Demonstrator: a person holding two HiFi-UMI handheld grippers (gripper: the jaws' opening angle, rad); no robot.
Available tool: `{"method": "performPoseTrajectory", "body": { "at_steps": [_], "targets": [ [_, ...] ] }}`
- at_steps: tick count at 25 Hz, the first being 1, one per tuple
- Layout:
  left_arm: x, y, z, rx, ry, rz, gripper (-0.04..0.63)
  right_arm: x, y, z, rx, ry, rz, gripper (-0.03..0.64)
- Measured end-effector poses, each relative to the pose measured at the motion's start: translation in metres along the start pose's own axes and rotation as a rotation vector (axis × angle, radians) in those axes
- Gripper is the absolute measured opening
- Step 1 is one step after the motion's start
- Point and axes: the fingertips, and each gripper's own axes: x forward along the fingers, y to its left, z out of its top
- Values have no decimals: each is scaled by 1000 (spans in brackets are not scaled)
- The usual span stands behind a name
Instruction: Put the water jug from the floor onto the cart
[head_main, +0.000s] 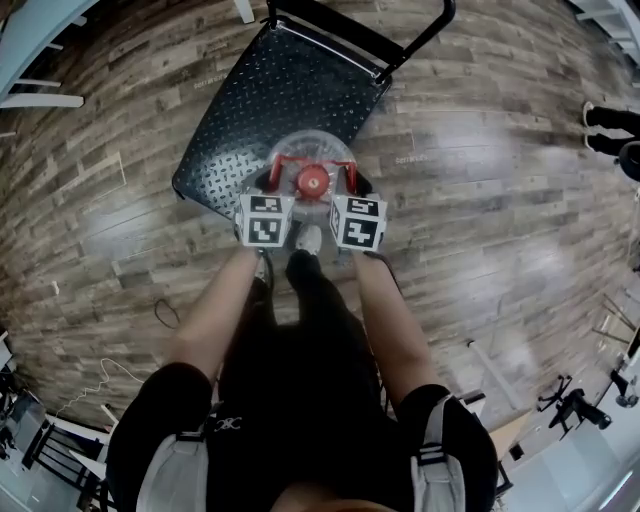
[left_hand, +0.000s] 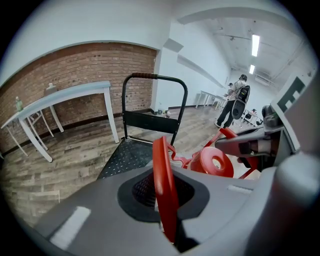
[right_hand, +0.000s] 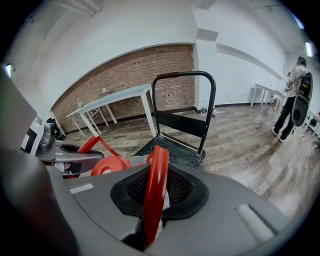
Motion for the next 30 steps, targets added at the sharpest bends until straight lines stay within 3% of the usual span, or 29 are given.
{"method": "performPoseTrajectory", "body": {
  "at_steps": [12, 19, 24, 27, 30],
  "targets": [
    [44, 3, 2, -14, -8, -6, 6, 44, -20, 2, -7, 2, -26, 49],
    [44, 14, -5, -30, 53, 27, 8, 48, -17, 2, 24, 6, -17, 47],
    [45, 9, -22, -35, 119, -7, 21, 46, -22, -8, 20, 49, -56, 44],
    [41, 4, -22, -44, 113, -25, 57, 43, -23, -11, 20, 65, -58, 109],
    [37, 1, -22, -40, 111, -33, 74, 39, -24, -14, 17, 75, -67, 124]
  ]
}}
